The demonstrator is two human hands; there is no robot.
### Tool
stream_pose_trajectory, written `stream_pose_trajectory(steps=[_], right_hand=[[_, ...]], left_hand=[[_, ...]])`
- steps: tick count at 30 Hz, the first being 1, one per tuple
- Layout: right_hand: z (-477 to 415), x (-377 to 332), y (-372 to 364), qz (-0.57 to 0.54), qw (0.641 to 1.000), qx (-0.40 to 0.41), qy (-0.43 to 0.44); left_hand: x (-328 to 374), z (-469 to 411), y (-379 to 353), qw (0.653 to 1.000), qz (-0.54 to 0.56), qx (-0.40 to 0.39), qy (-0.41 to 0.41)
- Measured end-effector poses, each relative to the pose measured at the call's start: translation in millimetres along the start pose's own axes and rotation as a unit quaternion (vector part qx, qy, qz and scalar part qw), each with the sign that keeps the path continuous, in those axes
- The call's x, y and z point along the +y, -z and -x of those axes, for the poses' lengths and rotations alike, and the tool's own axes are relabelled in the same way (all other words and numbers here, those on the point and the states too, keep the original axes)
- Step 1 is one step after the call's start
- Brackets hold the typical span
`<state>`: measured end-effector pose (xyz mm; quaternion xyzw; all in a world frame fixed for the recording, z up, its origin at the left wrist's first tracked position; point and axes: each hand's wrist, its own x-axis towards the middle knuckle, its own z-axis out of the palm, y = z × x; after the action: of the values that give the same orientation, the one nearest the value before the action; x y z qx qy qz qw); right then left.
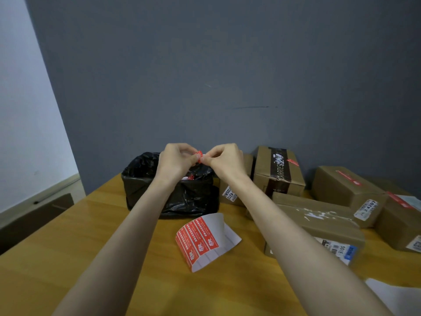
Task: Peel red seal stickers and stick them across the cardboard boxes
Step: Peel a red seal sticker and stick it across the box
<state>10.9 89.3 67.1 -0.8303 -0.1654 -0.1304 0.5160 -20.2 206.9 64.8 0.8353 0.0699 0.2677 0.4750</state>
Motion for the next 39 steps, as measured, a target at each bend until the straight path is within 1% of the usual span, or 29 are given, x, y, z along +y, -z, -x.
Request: stream_pose_trajectory(steps=[3, 5, 6, 8, 11, 14, 17, 19, 23, 24, 26, 28, 31, 35, 39], right_hand=[[-4, 3, -7, -0.028, 0.999, -0.007, -0.028], [-5, 5, -10, -0.055, 0.997, -0.014, -0.052], [-5, 6, -11, -0.071, 0.995, -0.018, -0.060], [-7, 8, -12, -0.111, 0.991, -0.035, -0.073], [-10, 9, -15, -0.165, 0.979, -0.063, -0.103], [-15, 10, -23, -0.218, 0.961, -0.065, -0.158], [-18, 10, -32, -0.302, 0.928, -0.052, -0.211], [-18, 11, -37, -0.346, 0.910, -0.035, -0.228], [-20, 13, -37, -0.385, 0.892, -0.003, -0.238], [-21, 15, -36, -0.383, 0.893, -0.001, -0.237], [-23, 17, -35, -0.352, 0.908, -0.006, -0.227], [-23, 19, -36, -0.317, 0.923, -0.014, -0.218], [-24, 23, -38, -0.299, 0.930, -0.026, -0.211], [-25, 27, -40, -0.272, 0.941, -0.038, -0.198], [-26, 25, -46, -0.244, 0.954, -0.059, -0.166]], left_hand=[[-3, -1, 0, 0.999, -0.034, -0.003, -0.032], [-7, -5, 2, 0.998, -0.061, -0.005, -0.033], [-10, -8, 3, 0.998, -0.053, -0.014, -0.021], [-14, -11, 5, 0.999, -0.001, -0.043, 0.013], [-19, -12, 6, 0.999, 0.022, -0.029, 0.019], [-24, -15, 4, 0.999, 0.022, -0.019, 0.024], [-29, -19, -1, 0.999, 0.026, -0.027, 0.037], [-31, -21, -4, 0.998, 0.030, -0.024, 0.045], [-35, -23, -8, 0.999, 0.015, -0.007, 0.044], [-37, -24, -8, 0.999, -0.007, 0.001, 0.034], [-40, -28, -6, 0.997, -0.069, 0.014, 0.018], [-44, -35, -4, 0.991, -0.130, 0.010, 0.006], [-49, -43, 0, 0.981, -0.195, -0.003, -0.009], [-52, -46, 4, 0.976, -0.217, -0.012, -0.024], [-58, -50, 7, 0.972, -0.230, -0.015, -0.038]])
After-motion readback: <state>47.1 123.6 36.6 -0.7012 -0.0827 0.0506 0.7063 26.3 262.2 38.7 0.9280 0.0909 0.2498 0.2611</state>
